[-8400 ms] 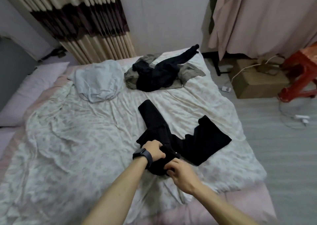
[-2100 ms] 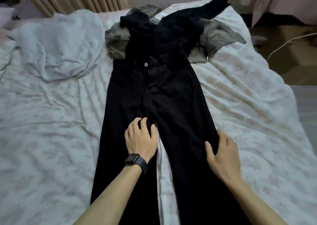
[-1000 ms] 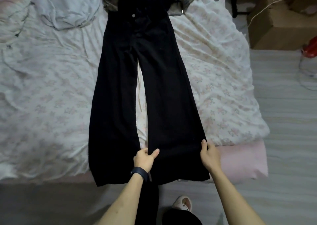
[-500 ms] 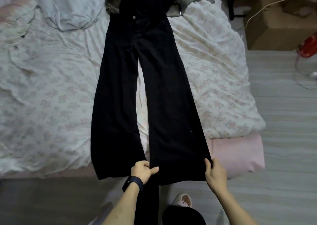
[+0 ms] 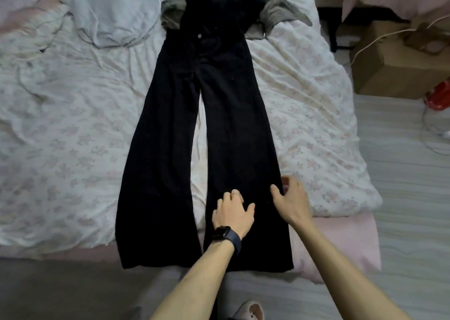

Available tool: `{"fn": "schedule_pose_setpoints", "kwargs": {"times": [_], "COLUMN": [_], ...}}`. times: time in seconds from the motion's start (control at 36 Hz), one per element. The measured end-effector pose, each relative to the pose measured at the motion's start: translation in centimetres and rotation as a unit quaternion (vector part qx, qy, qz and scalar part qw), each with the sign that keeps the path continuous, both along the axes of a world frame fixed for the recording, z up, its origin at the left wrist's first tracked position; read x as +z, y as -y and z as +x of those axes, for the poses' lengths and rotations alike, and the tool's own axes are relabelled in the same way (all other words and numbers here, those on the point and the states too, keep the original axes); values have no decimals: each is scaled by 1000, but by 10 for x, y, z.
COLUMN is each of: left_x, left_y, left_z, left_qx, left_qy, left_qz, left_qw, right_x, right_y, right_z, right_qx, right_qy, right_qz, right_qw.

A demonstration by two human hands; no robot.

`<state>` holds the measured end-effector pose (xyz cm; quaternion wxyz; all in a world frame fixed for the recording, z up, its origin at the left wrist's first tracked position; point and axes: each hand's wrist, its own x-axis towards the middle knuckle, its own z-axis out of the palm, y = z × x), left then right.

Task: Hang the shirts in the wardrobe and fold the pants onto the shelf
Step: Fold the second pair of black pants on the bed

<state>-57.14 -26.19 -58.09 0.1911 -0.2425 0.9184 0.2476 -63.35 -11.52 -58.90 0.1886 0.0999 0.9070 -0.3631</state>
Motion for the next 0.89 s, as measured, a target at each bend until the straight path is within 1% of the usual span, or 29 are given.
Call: {"fn": "schedule_pose_setpoints", "kwargs": {"times": [0.03, 0.08, 0.17, 0.25, 0.36, 0.44, 0.53, 0.58, 0.64, 0.69, 0.75, 0.81, 0.83, 0.89], "left_x": [-2, -11, -32, -52, -63, -65, -72, -70, -65, -57, -47, -36, -30, -20], "left_y": [-12, -35, -71, -98, -114, -115, -115, -112, -106, -92, -78, -51, -32, 2], "left_z": [-4, -8, -5, -3, -3, 4, 14, 21, 27, 34, 40, 53, 60, 73], "left_qx": [9, 22, 35, 51, 43, 37, 7, -10, -14, -10, 25, 65, 89, 144], "left_qy": [-12, -26, -11, 4, 38, 24, 23, 23, 17, 18, 30, 25, 18, 2], "left_qz": [14, 24, 1, -38, -60, -126, -60, -34, -6, 37, 107, 150, 164, 191], "left_qw": [1000, 999, 999, 998, 997, 991, 998, 999, 1000, 999, 993, 986, 982, 971], "right_x": [1, 1, -5, -12, -16, -19, -20, -20, -18, -14, -8, 2, 9, 22], "right_y": [4, 9, 8, 4, -2, -9, -12, -10, -7, -2, -1, 12, 24, 47], "right_z": [-18, -52, -82, -95, -99, -94, -90, -88, -88, -90, -91, -83, -77, -65], "right_qx": [-1, 9, 40, 79, 157, 169, 161, 159, 157, 142, 99, 44, 28, 29], "right_qy": [0, 17, 31, 11, 61, 63, 64, 60, 56, 56, 59, 52, 42, 21], "right_qz": [-20, -30, -4, 28, 44, 39, 39, 56, 83, 87, 51, -13, -42, -71], "right_qw": [1000, 999, 999, 996, 985, 983, 984, 984, 983, 984, 992, 998, 998, 997]}}
